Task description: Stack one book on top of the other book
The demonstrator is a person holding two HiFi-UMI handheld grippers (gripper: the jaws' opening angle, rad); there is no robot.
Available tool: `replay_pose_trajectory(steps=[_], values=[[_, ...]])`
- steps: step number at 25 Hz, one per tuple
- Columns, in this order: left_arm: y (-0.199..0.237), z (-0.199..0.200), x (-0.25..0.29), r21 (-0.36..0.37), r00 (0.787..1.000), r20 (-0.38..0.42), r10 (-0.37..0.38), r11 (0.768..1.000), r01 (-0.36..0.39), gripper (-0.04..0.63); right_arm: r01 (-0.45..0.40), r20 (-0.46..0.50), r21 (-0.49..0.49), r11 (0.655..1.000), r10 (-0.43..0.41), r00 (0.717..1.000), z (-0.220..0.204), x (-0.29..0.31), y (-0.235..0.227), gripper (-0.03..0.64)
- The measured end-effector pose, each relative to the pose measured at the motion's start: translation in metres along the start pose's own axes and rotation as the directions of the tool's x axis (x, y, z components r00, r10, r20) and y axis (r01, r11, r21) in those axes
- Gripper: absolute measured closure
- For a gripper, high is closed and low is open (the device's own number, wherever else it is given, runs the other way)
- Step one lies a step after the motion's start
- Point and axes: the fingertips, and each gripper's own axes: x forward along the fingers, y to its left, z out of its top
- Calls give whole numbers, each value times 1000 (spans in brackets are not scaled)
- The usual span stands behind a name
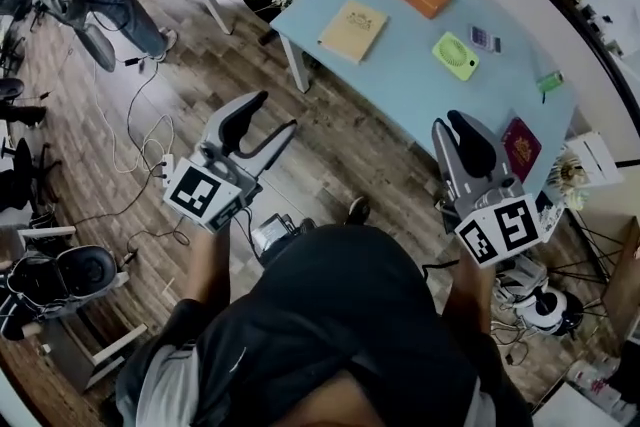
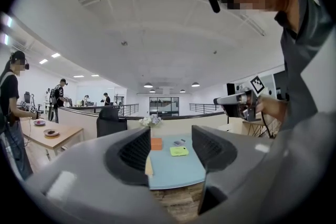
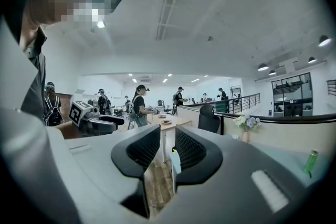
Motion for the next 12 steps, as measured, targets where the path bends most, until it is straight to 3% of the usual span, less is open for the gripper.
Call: replay_pose_trajectory(steps=[12], values=[[-16, 7, 47, 24, 992, -38, 120, 993, -120, 299, -122, 29, 22, 992, 121, 992, -2, 17, -70, 529]])
